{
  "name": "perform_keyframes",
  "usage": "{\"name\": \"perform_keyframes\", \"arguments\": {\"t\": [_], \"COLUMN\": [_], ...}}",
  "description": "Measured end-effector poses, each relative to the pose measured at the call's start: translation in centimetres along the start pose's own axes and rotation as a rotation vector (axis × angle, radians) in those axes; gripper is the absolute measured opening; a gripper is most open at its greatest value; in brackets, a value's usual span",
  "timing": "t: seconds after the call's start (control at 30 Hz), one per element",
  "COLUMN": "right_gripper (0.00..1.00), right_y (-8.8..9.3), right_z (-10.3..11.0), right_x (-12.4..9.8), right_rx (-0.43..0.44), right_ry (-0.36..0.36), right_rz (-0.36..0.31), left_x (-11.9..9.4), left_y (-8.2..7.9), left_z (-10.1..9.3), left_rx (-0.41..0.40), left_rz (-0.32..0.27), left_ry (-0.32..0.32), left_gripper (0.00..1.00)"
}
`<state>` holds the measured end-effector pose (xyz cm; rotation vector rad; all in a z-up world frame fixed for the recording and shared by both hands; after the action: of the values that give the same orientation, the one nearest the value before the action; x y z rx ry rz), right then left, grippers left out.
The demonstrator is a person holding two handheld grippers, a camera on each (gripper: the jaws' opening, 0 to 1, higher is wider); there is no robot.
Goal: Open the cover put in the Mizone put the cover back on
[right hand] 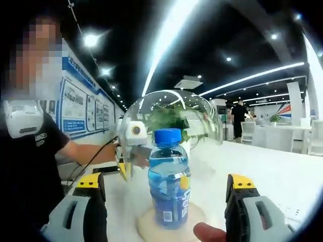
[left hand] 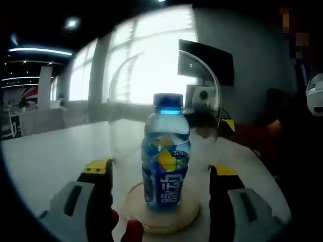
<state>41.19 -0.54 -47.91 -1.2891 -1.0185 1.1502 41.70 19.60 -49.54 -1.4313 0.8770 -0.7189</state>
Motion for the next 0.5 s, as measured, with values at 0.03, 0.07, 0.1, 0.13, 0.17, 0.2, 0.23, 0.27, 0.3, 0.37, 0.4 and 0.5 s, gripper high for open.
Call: {"name": "perform_keyframes", "arguments": {"t": [0.03, 0.07, 0.1, 0.13, 0.17, 0.2, 0.23, 0.27, 0.3, 0.37, 0.4, 0.5], "right_gripper": [0.9, 0.9, 0.9, 0.9, 0.9, 0.9, 0.9, 0.9, 0.9, 0.9, 0.9, 0.9], "right_y": [0.1, 0.3, 0.4, 0.6, 0.6, 0.7, 0.8, 0.8, 0.8, 0.9, 0.8, 0.1], "right_z": [0.1, 0.3, 0.6, 0.8, 1.0, 1.1, 1.1, 1.1, 1.1, 1.2, 1.3, 2.4], "right_x": [-0.2, -0.5, -0.7, -0.9, -1.0, -1.1, -1.3, -1.5, -1.8, -2.6, -2.9, -3.7], "right_rx": [0.007, 0.014, 0.02, 0.02, 0.017, 0.012, 0.015, 0.023, 0.033, 0.05, 0.054, 0.052], "right_ry": [0.007, 0.015, 0.023, 0.03, 0.04, 0.06, 0.076, 0.094, 0.109, 0.153, 0.165, 0.182], "right_rz": [0.017, 0.032, 0.04, 0.046, 0.046, 0.039, 0.034, 0.026, 0.018, 0.024, 0.017, -0.04], "left_x": [0.0, 0.0, 0.1, 0.2, 0.2, 0.2, 0.3, 0.5, 0.6, 0.6, 0.6, 0.2], "left_y": [-0.2, -0.3, -0.5, -0.5, -0.5, -0.4, -0.4, -0.4, -0.4, -0.5, -0.5, -0.6], "left_z": [0.1, 0.2, -0.1, -0.2, -0.2, -0.2, -0.1, -0.1, -0.1, -0.3, -0.5, -0.8], "left_rx": [-0.016, -0.022, -0.03, -0.032, -0.031, -0.031, -0.037, -0.046, -0.046, -0.043, -0.041, -0.025], "left_rz": [-0.008, -0.011, -0.014, -0.014, -0.015, -0.018, -0.018, -0.015, -0.014, -0.012, -0.013, -0.017], "left_ry": [0.001, 0.002, 0.002, 0.002, 0.003, 0.005, 0.008, 0.011, 0.009, 0.004, -0.004, -0.025], "left_gripper": [0.66, 0.66, 0.66, 0.66, 0.67, 0.67, 0.67, 0.67, 0.68, 0.68, 0.69, 0.68]}}
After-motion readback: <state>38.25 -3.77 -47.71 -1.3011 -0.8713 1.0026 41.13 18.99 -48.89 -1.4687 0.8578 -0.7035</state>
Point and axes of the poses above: the point that each gripper's makers call its tool centre point, and the gripper's own axes: x roughly forward along the fingers, z roughly to its left, y roughly out of its underside, the point moved 7 cm from there along -x, roughly backward along the fingers, and after that the axes turned 7 degrees about -y, right-handed, at the moved point
